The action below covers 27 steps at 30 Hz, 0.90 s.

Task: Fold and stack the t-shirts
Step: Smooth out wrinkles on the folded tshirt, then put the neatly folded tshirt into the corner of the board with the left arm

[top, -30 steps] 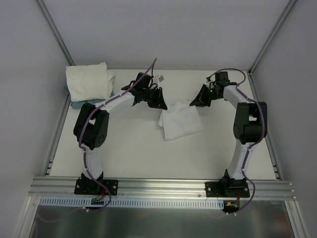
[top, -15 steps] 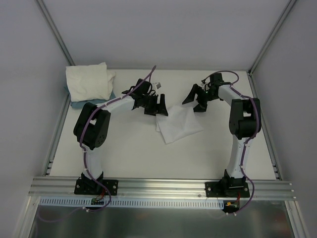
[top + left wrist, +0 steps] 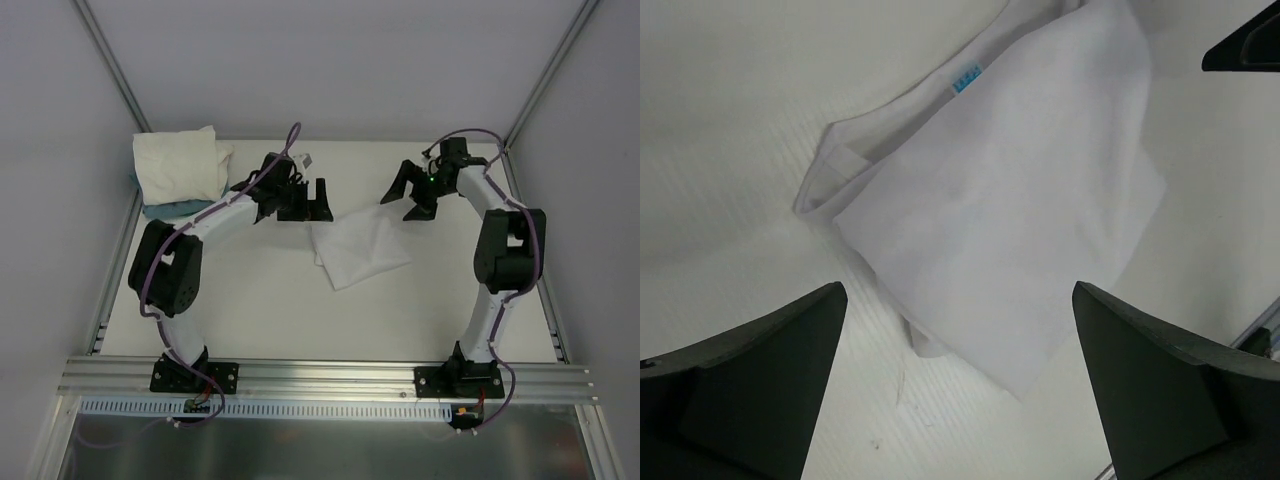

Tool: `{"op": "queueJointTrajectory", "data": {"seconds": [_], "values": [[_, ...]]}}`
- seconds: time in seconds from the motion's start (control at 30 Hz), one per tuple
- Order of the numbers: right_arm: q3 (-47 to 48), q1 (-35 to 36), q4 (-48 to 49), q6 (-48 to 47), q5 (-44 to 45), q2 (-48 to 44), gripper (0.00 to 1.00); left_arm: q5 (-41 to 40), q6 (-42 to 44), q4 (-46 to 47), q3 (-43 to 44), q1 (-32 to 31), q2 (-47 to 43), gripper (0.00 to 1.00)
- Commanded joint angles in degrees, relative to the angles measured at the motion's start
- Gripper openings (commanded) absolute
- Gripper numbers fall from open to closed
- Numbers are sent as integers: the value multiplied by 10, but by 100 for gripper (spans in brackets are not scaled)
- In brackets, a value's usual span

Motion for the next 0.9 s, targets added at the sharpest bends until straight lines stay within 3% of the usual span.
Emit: {"op": "queueJointTrajectory", "data": {"seconds": [0.0,0.2,0.27,0.43,0.53,0.73,0.87], "values": [[6,-43,-35,-27,30,-110,100,8,-9,16,-1,6,-77,99],[-94,-59,-5,0,2,-211,99,143,-74,48,-44,9,-97,99],[-147,-58,8,4,-2,-234,99,178,-118,126,-113,21,-108,99],[-195,-59,1,-7,-2,-275,99,178,-235,279,-299,79,-129,99],[-207,-57,0,-4,-10,-282,99,165,-233,285,-330,83,-135,99],[-210,-46,-4,0,-16,-278,100,150,-297,403,-389,81,-96,99],[-203,-18,2,8,-19,-263,100,140,-309,427,-374,61,-61,99]]}}
